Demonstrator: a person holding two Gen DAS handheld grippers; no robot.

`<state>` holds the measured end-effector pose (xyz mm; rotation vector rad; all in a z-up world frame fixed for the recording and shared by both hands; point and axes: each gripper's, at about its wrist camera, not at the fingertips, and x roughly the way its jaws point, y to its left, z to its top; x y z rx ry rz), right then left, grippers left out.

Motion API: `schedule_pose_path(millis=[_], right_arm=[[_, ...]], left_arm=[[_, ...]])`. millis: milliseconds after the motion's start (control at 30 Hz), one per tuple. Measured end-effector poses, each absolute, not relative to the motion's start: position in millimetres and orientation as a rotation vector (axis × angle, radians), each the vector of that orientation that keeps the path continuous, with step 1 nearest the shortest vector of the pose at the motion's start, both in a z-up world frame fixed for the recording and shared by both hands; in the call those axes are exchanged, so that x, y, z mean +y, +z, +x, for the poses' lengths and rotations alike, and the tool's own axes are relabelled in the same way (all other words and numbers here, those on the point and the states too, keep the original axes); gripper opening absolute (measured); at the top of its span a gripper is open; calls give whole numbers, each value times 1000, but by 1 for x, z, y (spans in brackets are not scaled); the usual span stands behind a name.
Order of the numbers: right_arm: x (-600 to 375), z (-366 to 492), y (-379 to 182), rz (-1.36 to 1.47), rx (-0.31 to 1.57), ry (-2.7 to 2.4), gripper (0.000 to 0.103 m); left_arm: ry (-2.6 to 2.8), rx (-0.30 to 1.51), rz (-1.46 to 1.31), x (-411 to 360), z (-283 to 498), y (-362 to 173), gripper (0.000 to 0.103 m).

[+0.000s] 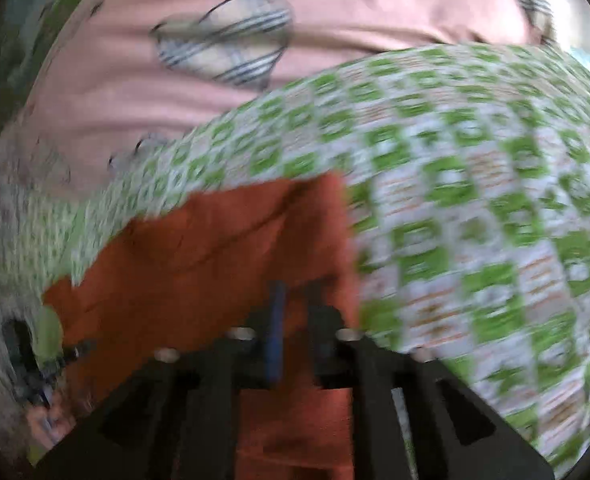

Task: Fold small clothes

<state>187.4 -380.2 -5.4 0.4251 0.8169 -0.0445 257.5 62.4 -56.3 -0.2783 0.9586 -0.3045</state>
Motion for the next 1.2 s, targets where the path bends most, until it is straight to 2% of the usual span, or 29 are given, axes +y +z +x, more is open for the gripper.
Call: schedule_pose_path(millis=[67, 200, 233, 433, 633, 867, 1067, 1200], right_arm=[[-366, 194, -15, 393, 848, -41, 45], [-375, 201, -41, 406, 910, -77, 30], [-381, 199, -41, 445, 903, -77, 29], [-365, 169, -13, 477, 839, -22, 46], [-320, 136, -9, 485, 837, 102, 49], [-279, 113, -23, 468, 886, 159, 54], [-263, 107, -30, 466, 906, 158, 54], [-259, 104, -27, 488, 899, 163, 54]], left_arm=[[-301, 959, -261, 61, 256, -55, 7], [-280, 964, -245, 72, 252, -54, 8], [-278, 966, -246, 76, 250, -53, 9], [-216, 897, -314, 135, 223, -28, 17], [-58, 848, -520, 230, 233, -19, 49], [32, 776, -794, 326, 271, -17, 73], [178, 722, -1039, 402, 300, -45, 75], [220, 715, -1058, 417, 319, -58, 72]])
